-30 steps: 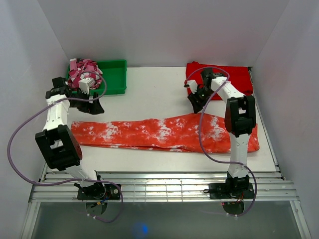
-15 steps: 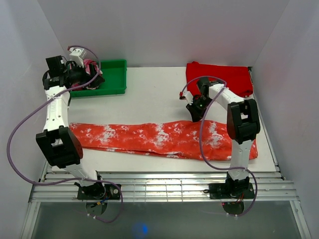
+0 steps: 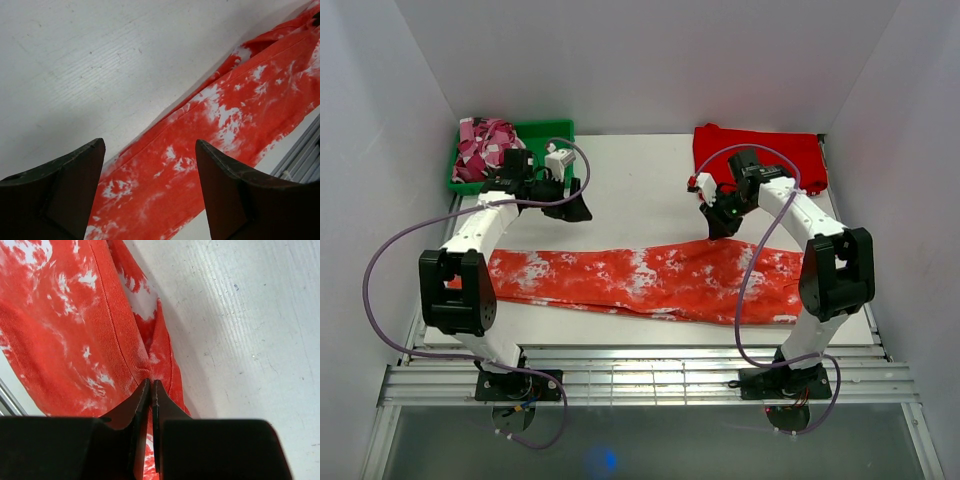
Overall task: Fold and stack the trousers
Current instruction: Fold the trousers
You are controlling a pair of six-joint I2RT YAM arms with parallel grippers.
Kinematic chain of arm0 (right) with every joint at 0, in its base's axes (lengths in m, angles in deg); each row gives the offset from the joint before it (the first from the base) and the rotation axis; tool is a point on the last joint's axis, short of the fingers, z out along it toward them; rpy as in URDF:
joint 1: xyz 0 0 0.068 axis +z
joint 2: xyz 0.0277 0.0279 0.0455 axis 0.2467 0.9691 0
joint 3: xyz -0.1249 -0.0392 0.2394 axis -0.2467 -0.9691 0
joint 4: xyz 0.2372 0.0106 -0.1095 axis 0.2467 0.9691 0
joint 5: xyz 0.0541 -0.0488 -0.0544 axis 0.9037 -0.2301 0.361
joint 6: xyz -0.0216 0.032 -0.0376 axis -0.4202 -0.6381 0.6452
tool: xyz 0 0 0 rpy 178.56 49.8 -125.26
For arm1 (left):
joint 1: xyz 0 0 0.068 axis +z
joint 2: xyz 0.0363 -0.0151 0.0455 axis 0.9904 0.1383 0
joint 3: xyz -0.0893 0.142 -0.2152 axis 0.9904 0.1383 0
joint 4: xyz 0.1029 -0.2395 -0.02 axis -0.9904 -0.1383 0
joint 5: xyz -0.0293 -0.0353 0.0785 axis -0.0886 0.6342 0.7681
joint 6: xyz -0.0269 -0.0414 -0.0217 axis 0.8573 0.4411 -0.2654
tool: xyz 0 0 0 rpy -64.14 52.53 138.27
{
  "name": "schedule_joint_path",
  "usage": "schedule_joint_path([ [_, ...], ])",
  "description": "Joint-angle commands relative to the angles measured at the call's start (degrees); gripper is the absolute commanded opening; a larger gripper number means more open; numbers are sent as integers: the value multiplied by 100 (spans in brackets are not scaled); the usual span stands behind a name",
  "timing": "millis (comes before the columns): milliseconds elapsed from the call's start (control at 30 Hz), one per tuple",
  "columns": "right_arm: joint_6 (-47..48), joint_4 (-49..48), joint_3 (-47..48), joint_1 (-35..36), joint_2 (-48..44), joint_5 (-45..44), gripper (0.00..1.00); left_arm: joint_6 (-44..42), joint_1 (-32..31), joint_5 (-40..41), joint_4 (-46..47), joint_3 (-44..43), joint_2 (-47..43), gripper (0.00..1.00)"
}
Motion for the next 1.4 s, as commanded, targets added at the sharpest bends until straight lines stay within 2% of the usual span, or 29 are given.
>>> schedule_joint_path([
  [0,175,-58,-194,30,-251,234,8,539,-148,-442,183,4,-128,83],
  [133,228,-313,-396,152,-576,129,8,1637,-534,-1189,701,-146,241,82],
  [167,228,-383,-501,188,-698,94,8,1822,-796,-1286,981,-294,442,82],
  [300,324,-699,-844,328,-1015,-82,8,2954,-1430,-1446,1624,-768,1206,83],
  [400,385,-893,-1187,372,-1375,-153,8,3466,-1800,-1411,2326,-989,1804,83],
  [667,641,-1463,-2101,750,-2175,-547,8,4556,-2529,-1823,3039,-1851,3072,66],
  [967,773,-2229,-3462,1558,-2984,-1171,8,4891,-2811,-2139,3242,-1447,3046,62],
  [1133,597,-2501,-3912,1910,-3143,-1515,8,4927,-2978,-2175,3207,-1096,2800,72],
  [1233,553,-2545,-4071,1937,-3213,-1577,8,4734,-3145,-1991,2865,-1025,2773,73],
  [1367,509,-2581,-4150,1972,-3266,-1585,8,4742,-3365,-1824,2847,-893,2756,73],
])
